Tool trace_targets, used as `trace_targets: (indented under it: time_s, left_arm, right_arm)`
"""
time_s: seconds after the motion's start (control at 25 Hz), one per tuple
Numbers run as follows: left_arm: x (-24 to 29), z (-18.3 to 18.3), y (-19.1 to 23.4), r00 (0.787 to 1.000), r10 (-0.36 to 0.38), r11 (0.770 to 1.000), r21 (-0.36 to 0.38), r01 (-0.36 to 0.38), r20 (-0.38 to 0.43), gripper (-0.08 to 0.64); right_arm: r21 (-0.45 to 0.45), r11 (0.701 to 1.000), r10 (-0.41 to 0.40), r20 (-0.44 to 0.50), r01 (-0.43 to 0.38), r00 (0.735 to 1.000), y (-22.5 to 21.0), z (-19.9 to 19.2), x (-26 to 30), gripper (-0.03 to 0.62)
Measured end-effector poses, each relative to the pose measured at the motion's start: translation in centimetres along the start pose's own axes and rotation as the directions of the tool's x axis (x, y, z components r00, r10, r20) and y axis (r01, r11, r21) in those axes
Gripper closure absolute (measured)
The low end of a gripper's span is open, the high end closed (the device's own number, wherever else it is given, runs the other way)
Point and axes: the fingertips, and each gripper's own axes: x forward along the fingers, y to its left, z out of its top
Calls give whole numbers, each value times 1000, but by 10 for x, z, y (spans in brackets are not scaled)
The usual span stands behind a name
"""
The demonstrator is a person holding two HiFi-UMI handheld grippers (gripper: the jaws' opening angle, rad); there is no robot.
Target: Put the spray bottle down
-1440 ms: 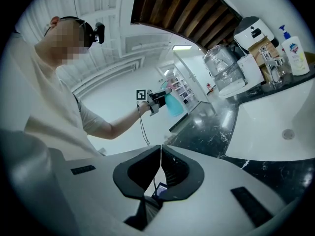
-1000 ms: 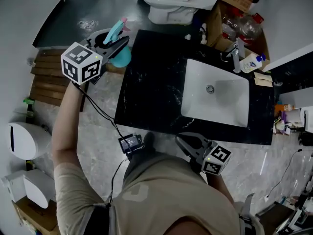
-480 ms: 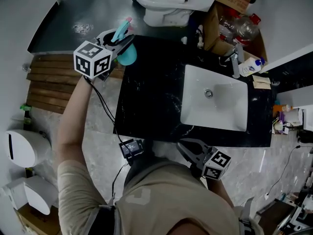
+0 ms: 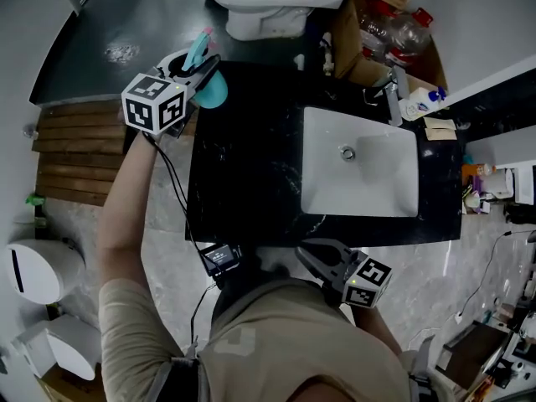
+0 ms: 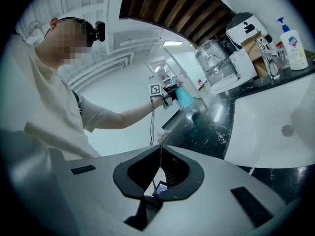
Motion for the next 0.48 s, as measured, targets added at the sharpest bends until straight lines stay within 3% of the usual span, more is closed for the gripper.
trace_targets:
  time_s: [0.48]
  left_arm:
    - [28,-8,3,1000,6,1000,-8,-6,5,426]
  right_arm:
    - [9,999,-39,-2,39,999,-2,-4,-2,569]
